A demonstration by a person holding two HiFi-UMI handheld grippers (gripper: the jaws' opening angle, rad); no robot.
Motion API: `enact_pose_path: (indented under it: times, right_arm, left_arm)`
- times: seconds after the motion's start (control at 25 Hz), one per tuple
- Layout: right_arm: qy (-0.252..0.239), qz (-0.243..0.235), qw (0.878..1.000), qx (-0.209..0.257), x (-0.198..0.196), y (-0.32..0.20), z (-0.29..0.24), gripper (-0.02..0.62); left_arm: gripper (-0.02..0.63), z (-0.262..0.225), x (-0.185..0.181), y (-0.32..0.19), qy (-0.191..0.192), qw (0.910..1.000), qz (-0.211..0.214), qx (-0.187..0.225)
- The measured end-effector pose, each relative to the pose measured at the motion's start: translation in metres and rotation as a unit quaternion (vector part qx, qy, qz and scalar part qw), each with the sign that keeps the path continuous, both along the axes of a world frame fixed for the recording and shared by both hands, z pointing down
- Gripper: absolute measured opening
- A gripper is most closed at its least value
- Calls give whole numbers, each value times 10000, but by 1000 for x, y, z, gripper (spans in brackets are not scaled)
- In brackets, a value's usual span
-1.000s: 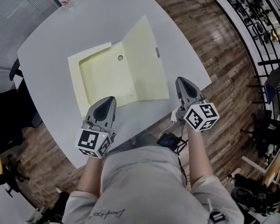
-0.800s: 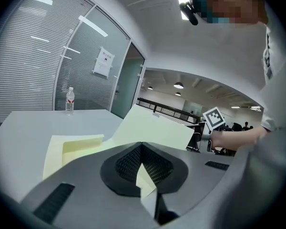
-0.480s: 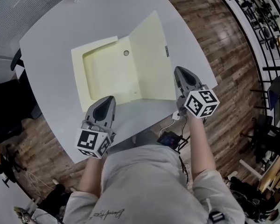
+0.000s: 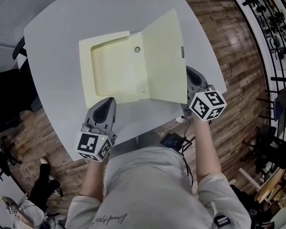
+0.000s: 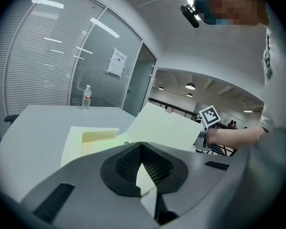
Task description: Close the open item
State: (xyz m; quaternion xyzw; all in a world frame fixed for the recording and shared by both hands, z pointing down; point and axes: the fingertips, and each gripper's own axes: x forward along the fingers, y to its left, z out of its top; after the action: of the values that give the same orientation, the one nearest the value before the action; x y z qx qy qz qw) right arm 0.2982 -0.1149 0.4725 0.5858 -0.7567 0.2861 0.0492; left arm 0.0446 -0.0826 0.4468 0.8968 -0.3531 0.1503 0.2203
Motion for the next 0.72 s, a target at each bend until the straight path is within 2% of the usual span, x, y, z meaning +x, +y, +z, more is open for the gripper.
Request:
enact_pose_path:
  times: [0.16, 0.72]
  right_arm:
    - [90, -143, 9998, 82, -11, -2, -12, 14]
    - [417, -675, 9966, 215, -86, -22, -31, 14]
  left_arm:
    - [9, 0, -11, -2, -18, 9999, -132, 15]
    - [9, 12, -83, -15, -71, 9985, -535, -23]
